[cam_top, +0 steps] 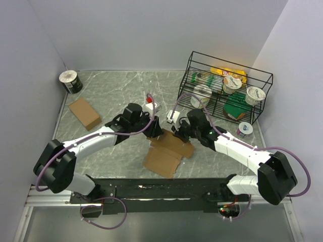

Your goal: Fold the paper box

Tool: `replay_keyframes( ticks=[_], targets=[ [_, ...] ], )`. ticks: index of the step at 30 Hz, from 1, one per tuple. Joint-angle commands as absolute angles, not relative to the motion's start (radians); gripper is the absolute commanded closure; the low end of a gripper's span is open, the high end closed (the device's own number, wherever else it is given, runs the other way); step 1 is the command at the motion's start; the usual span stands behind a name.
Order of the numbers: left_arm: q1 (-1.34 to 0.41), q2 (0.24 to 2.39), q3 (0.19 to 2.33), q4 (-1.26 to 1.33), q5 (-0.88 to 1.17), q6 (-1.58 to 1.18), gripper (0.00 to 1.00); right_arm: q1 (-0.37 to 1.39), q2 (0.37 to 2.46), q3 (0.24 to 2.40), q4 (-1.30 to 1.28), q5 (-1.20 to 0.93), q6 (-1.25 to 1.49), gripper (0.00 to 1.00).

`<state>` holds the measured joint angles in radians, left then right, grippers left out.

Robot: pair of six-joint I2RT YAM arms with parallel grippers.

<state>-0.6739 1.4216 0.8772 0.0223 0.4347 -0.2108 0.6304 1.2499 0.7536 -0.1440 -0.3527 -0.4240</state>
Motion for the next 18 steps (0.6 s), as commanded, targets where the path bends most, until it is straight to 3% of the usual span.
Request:
replay_keyframes(
  ticks=[1, 3, 4, 7, 12, 15, 18],
  targets=[
    [-0.689, 1.362, 0.822, 0.124, 0.361, -0.301, 0.51, 0.635, 1.261, 0.811, -0.09, -0.307, -0.411, 0.97],
    [-0.687, 1.306, 0.792, 0.143, 0.312, -0.327, 0.34, 0.635, 1.261, 0.811, -0.092, -0.285, -0.417, 0.97],
    [-0.686, 1.284, 0.755, 0.159, 0.269, -0.336, 0.19, 0.635, 1.259, 0.81, -0.094, -0.273, -0.42, 0.98],
    [-0.672, 1.178, 0.683, 0.184, 0.2, -0.371, 0.06, 0.637, 1.266, 0.816, -0.098, -0.25, -0.433, 0.98],
    [-0.635, 1.063, 0.528, 0.225, 0.127, -0.468, 0.05, 0.65, 1.27, 0.833, -0.118, -0.187, -0.454, 0.98],
    [-0.632, 1.095, 0.454, 0.29, 0.118, -0.535, 0.11, 0.664, 1.266, 0.831, -0.121, -0.158, -0.462, 0.99],
    [-0.632, 1.166, 0.417, 0.389, 0.121, -0.575, 0.25, 0.673, 1.273, 0.834, -0.127, -0.146, -0.46, 0.99]
  ],
)
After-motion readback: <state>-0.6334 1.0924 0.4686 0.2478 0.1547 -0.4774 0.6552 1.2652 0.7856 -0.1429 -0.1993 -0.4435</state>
